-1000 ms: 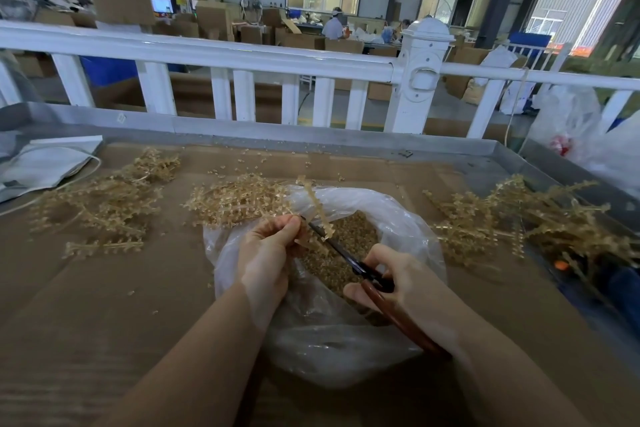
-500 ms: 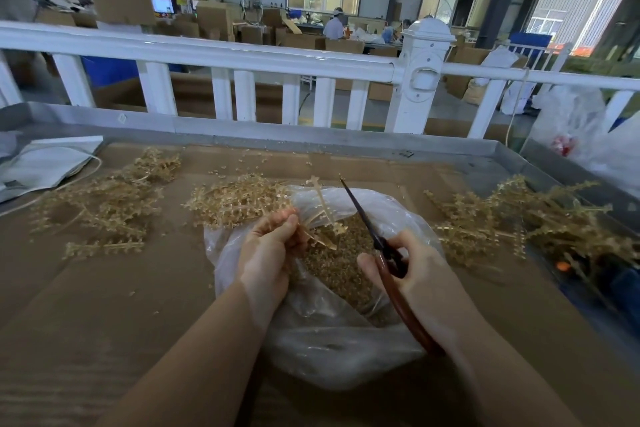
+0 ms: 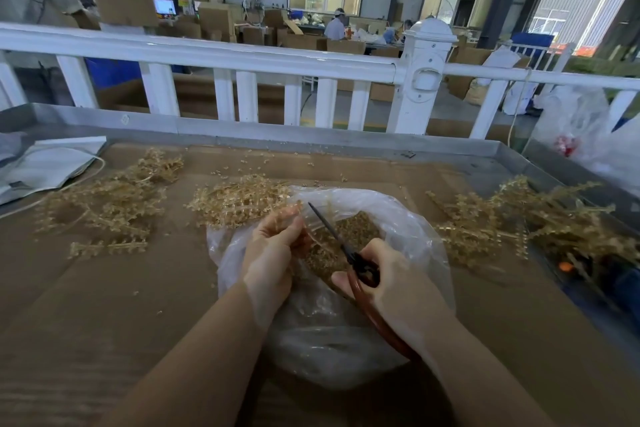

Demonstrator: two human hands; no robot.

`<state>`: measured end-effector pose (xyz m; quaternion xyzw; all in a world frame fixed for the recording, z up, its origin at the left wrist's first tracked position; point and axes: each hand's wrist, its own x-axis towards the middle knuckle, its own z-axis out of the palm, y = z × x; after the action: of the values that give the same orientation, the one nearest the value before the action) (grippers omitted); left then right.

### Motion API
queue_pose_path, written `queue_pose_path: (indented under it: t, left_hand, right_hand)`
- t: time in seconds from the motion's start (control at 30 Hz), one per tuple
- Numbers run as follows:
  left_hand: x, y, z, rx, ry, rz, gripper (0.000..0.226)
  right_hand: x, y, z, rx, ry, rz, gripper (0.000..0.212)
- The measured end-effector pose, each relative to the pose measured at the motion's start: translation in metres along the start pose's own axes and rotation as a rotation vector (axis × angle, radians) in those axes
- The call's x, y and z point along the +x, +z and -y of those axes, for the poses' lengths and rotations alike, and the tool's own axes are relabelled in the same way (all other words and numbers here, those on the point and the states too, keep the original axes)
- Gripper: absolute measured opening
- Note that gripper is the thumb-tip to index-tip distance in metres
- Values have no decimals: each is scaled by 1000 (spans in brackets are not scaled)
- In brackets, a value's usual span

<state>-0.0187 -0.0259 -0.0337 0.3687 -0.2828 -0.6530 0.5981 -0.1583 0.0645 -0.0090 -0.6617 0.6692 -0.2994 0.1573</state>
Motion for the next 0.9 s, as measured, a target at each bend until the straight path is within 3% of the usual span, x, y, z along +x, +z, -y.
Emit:
queue_pose_path:
  t: [0.33,0.6,0.9]
  left_hand:
    - [0,1,4,78,45,-4,14]
    - [-4,0,4,130,82,94,14]
    - [4,-1,9,154,44,21,11]
  right_hand:
    - [0,8,-9,-6,-2,-17,31]
    - [2,10,-8,-46,10,-9,32]
    - [0,9,-7,-45,19,-36,31]
